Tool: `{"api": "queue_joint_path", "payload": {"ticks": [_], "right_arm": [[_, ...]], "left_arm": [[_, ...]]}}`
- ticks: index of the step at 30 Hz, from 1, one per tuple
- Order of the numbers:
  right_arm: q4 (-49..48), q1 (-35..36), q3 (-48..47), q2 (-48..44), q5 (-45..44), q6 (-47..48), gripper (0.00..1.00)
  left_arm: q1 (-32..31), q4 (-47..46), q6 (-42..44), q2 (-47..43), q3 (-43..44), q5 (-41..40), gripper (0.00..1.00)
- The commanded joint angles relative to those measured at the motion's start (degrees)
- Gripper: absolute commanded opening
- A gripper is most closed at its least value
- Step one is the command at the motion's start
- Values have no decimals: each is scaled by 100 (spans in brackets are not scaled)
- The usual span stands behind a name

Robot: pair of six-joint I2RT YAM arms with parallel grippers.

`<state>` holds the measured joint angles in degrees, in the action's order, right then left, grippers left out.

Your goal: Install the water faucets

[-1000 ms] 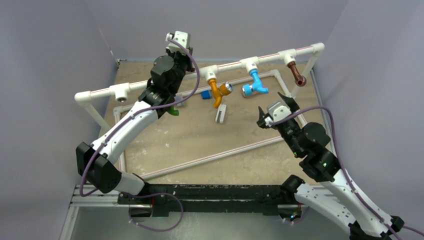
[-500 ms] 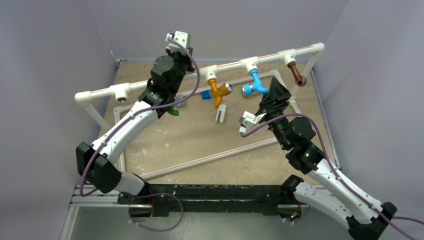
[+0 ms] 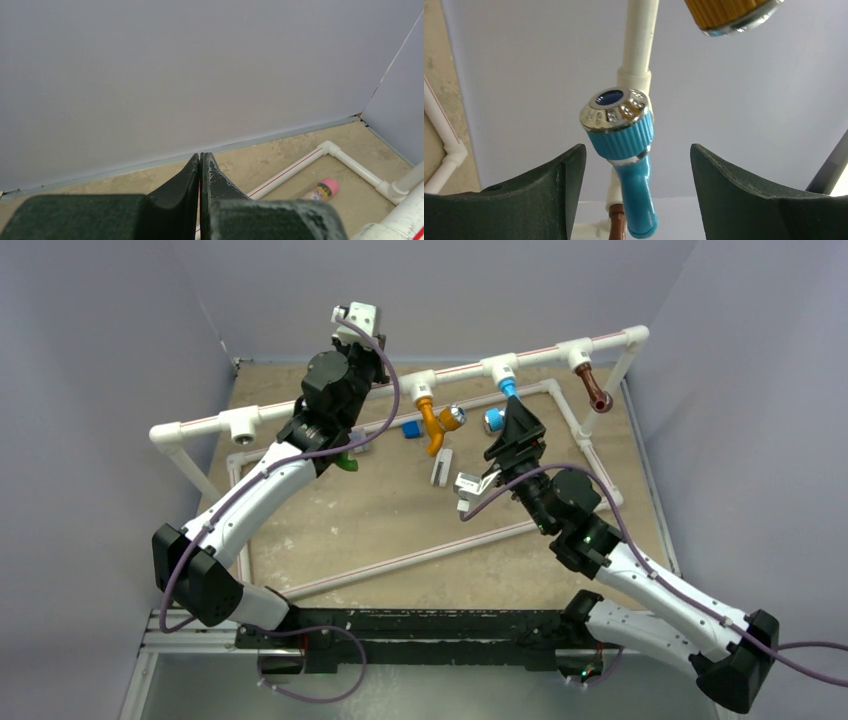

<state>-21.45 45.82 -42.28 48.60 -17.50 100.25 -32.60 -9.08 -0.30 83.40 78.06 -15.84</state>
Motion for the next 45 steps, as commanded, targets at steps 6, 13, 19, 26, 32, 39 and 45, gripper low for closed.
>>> {"api": "queue_joint_path", "payload": {"ticks": [6,13,19,26,32,39,45], "right_arm": [[-690,46,238,113,-475,-142,68],[-895,48,299,230,-439,-496,56],[-1102,45,228,377,-362,-663,39],[-1257,50,162,428,-386,-1270,0],[-1417,44,57,241,-3,-3763,0],[-1644,49,26,151,463,-6823,0],[-1754,47,131,185,517,-7304,0]], "left_arm": [[-166,1998,222,679,-687,423,0],[-173,1998,223,669,-693,416,0],[-183,1992,232,669,-696,393,0],[-181,1993,246,662,-696,388,0],[-185,1987,249,643,-699,375,0],[-183,1989,249,661,-702,371,0],[-190,1988,249,665,-700,371,0]]}}
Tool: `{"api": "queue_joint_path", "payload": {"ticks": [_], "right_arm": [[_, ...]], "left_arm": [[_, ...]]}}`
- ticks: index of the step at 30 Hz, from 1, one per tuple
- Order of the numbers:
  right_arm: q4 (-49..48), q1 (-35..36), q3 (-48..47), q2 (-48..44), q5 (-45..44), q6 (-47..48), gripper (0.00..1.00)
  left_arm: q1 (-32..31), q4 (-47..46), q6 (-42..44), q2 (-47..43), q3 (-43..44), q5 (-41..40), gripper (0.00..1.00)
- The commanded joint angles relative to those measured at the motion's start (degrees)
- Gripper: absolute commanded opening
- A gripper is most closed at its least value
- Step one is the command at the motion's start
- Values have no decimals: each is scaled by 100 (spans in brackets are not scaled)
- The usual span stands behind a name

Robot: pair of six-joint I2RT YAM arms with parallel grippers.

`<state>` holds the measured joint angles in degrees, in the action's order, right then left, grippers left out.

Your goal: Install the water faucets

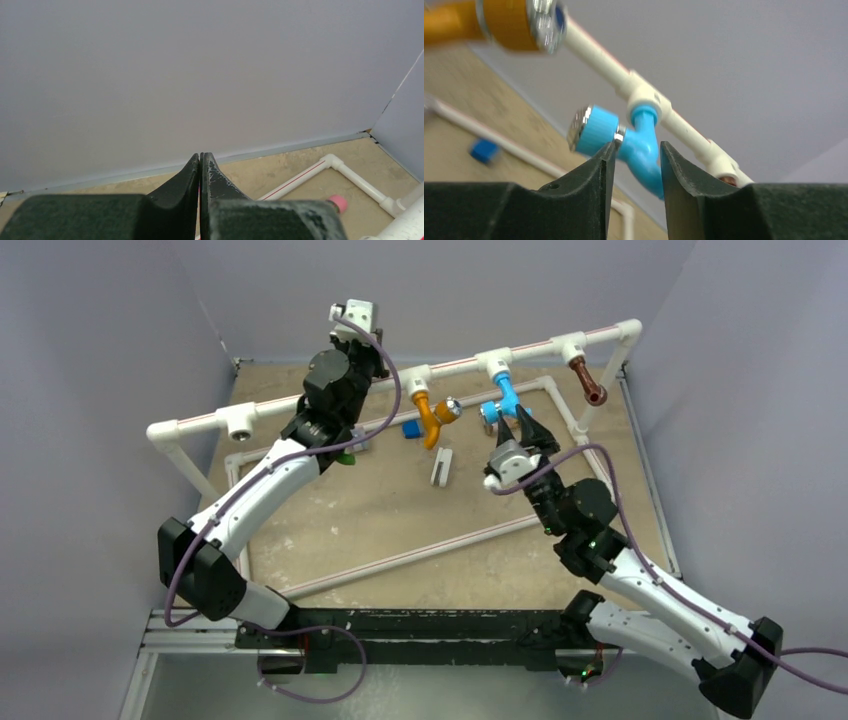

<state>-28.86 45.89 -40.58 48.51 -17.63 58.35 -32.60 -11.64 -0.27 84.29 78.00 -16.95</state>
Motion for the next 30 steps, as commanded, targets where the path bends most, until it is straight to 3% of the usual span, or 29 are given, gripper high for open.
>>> {"api": "queue_joint_path", "payload": {"ticks": [1,7,10,15,24,30], "right_arm": [[-958,40,-57,193,511,-3040,0],[-516,43,-226,214,434,-2533,0],[-444,39,-224,132,312,-2350,20],[-388,43,-220,-147,159,-2337,42],[132,38,-657,-432,156,-3314,63],[986,43,-1268,-343,249,-4239,68]], "left_arm": [[-193,2238,247,573,-698,482,0],[-191,2231,255,580,-698,474,0],[-183,2228,256,587,-698,467,0],[-194,2236,258,597,-698,465,0],[-190,2228,275,569,-698,429,0],[-194,2227,221,536,-666,416,0]]}}
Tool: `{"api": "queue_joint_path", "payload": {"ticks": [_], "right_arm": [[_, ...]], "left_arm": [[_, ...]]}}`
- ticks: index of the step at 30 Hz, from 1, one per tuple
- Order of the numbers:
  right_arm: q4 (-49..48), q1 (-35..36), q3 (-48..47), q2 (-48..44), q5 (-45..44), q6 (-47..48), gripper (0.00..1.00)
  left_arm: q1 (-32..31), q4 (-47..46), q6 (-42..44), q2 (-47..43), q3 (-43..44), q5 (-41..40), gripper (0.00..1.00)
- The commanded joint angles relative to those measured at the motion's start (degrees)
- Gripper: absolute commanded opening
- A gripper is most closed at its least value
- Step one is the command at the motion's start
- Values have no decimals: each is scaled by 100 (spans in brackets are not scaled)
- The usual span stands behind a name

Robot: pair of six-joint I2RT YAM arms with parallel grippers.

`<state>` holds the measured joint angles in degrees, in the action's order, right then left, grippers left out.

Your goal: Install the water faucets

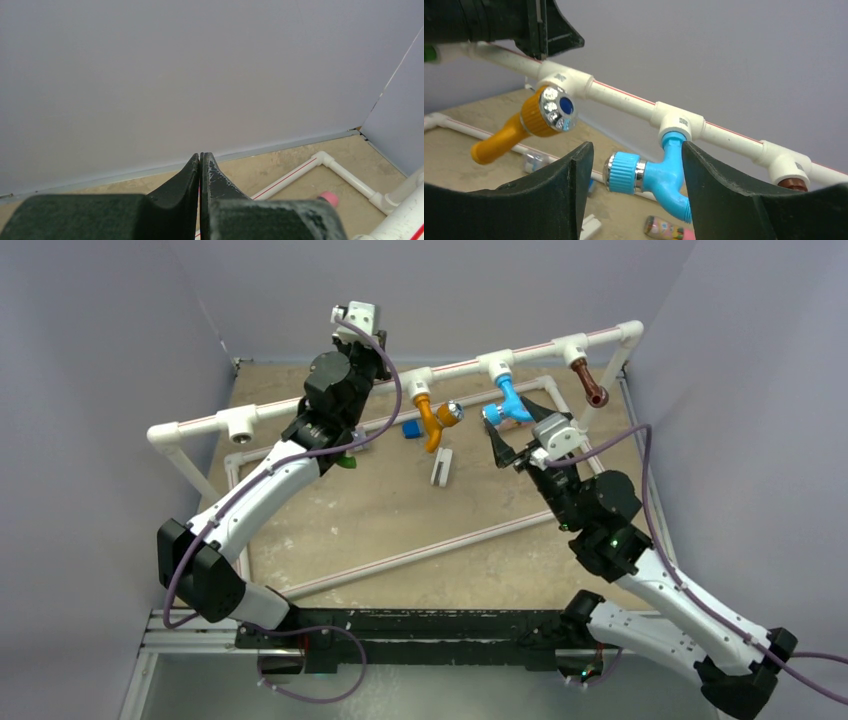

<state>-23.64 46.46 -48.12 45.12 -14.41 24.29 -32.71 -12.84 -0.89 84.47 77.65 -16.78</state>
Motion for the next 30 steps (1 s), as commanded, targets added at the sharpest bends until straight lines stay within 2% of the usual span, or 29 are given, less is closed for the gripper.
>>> {"api": "queue_joint_path", "payload": {"ticks": [1,8,10,11,12,14,23,30], "right_arm": [[577,-14,-589,-4,-101,-1084,70],[1725,-14,-1189,194,83,-2539,79],[2095,-16,-1290,312,166,-2969,88],[2241,-15,-1291,350,263,-3130,96],[2334,-14,-1247,357,394,-3223,98],[2521,-19,-1110,294,642,-3350,99],[2835,-17,-140,-803,572,-4537,99],[3532,-15,407,-1009,-699,-6393,99]], "left_arm": [[-176,2318,224,503,-628,403,0],[-178,2278,136,540,-346,290,1],[-176,2364,133,632,-106,241,2],[-175,2413,132,687,36,210,3],[-174,2472,132,742,183,194,3],[-181,2529,7,812,508,184,4],[-174,2575,234,950,2070,155,9],[-175,1803,190,598,2548,635,14]]}}
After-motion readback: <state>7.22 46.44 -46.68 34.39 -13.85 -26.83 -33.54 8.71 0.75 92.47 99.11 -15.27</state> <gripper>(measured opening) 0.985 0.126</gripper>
